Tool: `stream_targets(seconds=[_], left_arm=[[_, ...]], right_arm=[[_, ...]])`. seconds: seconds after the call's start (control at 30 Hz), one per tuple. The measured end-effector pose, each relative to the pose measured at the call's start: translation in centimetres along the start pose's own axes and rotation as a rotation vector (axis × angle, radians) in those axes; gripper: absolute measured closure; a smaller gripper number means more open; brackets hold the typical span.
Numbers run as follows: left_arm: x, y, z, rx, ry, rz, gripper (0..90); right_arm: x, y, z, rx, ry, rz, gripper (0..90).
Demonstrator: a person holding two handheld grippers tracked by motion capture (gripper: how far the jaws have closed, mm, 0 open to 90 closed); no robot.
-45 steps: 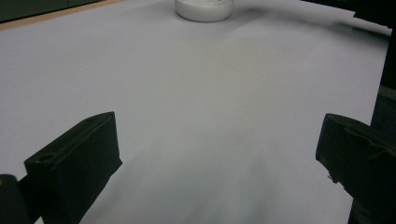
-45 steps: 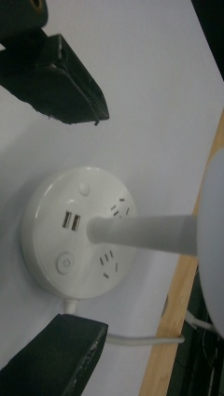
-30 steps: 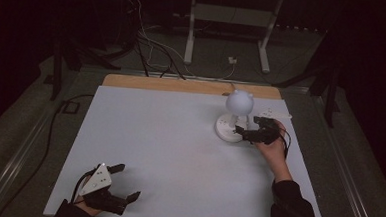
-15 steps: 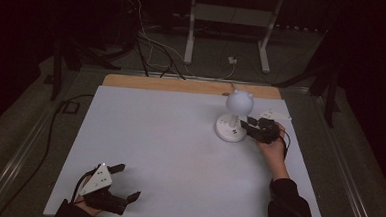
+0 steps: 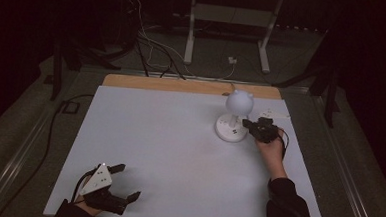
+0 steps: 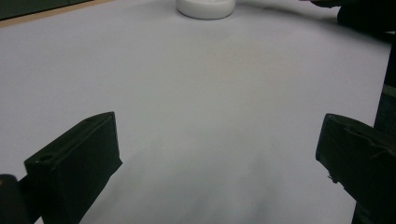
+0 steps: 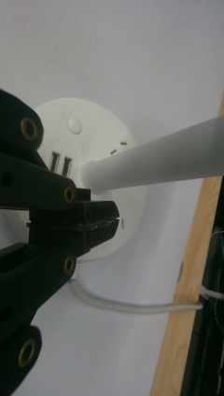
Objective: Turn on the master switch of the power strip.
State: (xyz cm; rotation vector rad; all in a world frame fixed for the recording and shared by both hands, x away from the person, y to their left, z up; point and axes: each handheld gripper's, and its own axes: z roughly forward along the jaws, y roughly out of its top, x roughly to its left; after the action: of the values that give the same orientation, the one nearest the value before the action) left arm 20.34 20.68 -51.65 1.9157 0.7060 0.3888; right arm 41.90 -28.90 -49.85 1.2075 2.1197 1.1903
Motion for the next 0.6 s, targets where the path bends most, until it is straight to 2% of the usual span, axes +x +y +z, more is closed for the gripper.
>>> stream_targets(seconds=[0.37,0.5,0.6], left_arm=[[0.02,-0.02,0.02,0.002,-0.001,0.0,0.2],[0.02,-0.04,0.03,0.003,-0.002,-0.001,0.2],[0.01,-0.02,0.03,0.003,-0.001,-0.001,0.2]], right_arm=[[-0.03,-0.84,0.7,0.054,-0.006,-0.013,90.0],[0.0,-0.93,0.69,0.05,-0.011,-0.01,90.0],[0.34,-0.95,0.66,0.054,-0.034,-0.033,90.0]])
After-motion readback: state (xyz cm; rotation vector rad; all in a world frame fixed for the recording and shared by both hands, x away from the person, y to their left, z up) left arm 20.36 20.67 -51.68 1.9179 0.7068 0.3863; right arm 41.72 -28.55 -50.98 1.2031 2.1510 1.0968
